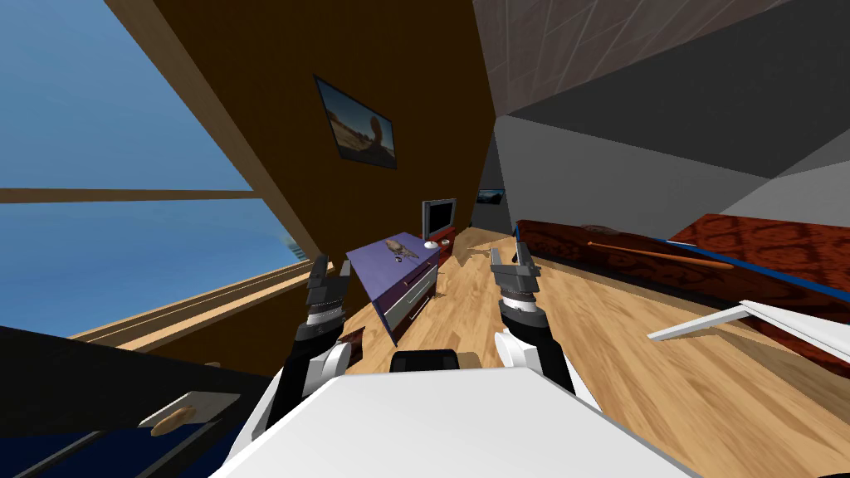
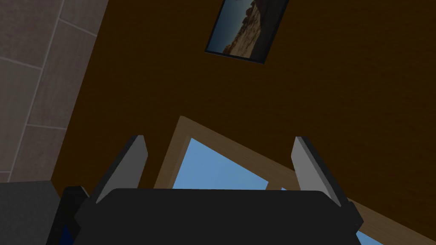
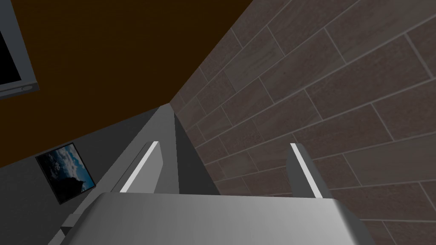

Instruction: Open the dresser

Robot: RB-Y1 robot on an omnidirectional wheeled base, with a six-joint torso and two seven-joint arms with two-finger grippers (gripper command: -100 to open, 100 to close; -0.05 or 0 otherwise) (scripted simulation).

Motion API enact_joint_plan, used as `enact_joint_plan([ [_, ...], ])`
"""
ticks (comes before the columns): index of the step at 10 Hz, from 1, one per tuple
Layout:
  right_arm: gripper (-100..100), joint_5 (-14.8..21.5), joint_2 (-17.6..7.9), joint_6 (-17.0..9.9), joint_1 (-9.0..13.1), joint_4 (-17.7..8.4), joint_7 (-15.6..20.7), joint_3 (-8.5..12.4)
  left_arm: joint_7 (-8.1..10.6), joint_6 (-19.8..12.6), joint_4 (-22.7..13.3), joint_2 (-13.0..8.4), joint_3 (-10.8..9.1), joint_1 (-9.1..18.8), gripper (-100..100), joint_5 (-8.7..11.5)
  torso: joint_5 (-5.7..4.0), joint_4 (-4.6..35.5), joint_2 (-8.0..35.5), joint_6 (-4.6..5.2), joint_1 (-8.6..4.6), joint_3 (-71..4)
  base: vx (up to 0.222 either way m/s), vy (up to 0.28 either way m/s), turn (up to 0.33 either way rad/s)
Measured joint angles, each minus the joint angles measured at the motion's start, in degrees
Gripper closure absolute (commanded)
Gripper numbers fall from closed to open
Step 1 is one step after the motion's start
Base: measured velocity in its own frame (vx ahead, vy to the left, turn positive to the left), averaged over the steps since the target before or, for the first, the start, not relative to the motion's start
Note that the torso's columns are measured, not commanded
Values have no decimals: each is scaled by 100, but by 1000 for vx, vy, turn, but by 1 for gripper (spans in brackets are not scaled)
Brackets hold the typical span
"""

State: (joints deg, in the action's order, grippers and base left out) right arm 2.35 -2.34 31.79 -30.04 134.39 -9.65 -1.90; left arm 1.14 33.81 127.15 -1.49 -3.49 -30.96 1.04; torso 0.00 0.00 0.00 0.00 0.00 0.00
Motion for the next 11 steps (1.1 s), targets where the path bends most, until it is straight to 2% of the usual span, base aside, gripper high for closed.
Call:
enact_joint_plan([
  [2, 0, 0, 0, 0, 0, 0, 0, 0, 0, 0, 0, 0, 0, 0, 0, 0, 0, 600, 597, 0, 0, -1200, 0, 0, 0],
  [9, 0, 0, 0, 1, 0, 2, 0, 0, 0, 1, 2, 0, 0, 0, 0, 0, 0, 3537, 3539, 0, 0, -7073, 0, 0, 0],
  [10, 0, 0, 0, 1, 0, 2, 0, 0, 0, 1, 2, 0, 0, 0, -100, 0, 0, 3960, 3962, 0, 0, -7919, 20, -16, 25],
  [11, 0, 0, 0, 0, -1, 0, 0, 0, 0, 2, -30, -87, -4, 6, -100, 7, -1, 4148, 4151, 0, -4, -8316, 35, -36, 33],
])
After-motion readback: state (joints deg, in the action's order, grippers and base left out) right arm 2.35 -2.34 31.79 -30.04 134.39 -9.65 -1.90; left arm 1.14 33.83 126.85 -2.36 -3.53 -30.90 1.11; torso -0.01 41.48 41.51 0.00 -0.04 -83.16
